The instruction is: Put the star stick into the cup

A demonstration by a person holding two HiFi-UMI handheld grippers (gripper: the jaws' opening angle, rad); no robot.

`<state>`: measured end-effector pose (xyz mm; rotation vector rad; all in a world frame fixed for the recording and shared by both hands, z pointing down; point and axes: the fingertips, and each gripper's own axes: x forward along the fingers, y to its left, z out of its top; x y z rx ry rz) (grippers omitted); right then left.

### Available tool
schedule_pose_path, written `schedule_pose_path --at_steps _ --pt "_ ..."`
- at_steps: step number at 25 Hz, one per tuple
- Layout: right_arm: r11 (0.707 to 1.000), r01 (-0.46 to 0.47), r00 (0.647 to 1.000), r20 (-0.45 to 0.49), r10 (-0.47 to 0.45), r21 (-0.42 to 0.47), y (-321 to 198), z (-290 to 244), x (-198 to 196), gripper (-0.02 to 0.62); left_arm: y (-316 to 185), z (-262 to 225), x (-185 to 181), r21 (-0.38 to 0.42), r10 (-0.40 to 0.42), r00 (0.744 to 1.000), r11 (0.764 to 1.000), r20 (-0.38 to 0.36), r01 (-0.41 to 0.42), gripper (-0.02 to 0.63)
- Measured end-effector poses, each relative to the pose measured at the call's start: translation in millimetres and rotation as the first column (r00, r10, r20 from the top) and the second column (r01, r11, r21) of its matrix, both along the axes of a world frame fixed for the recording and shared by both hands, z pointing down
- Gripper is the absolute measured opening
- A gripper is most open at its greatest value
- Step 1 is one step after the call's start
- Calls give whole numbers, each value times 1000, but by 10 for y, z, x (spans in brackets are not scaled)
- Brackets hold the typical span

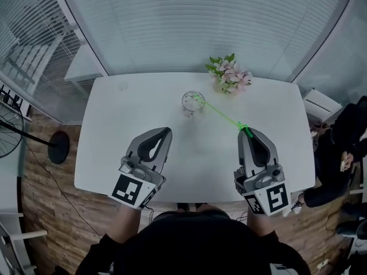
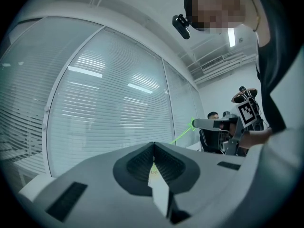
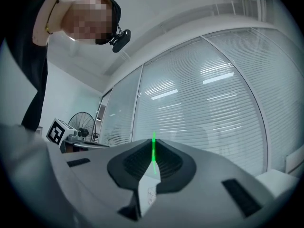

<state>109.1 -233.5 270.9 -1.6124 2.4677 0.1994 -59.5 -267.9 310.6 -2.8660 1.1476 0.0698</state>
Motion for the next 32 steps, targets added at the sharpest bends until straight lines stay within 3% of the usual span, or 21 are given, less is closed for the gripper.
schedule_pose_path --at_steps 9,24,32 --pt "998 61 998 -21 -62 -27 -175 53 71 21 -21 -105 13 2 -65 997 998 -50 65 14" --pt "987 98 991 -79 -108 -130 -595 628 -24 21 -37 116 -49 -38 -119 993 992 -5 119 14" --pt "976 103 991 -60 -116 -190 -829 880 -92 21 -46 61 -27 -39 -120 993 992 1 120 14"
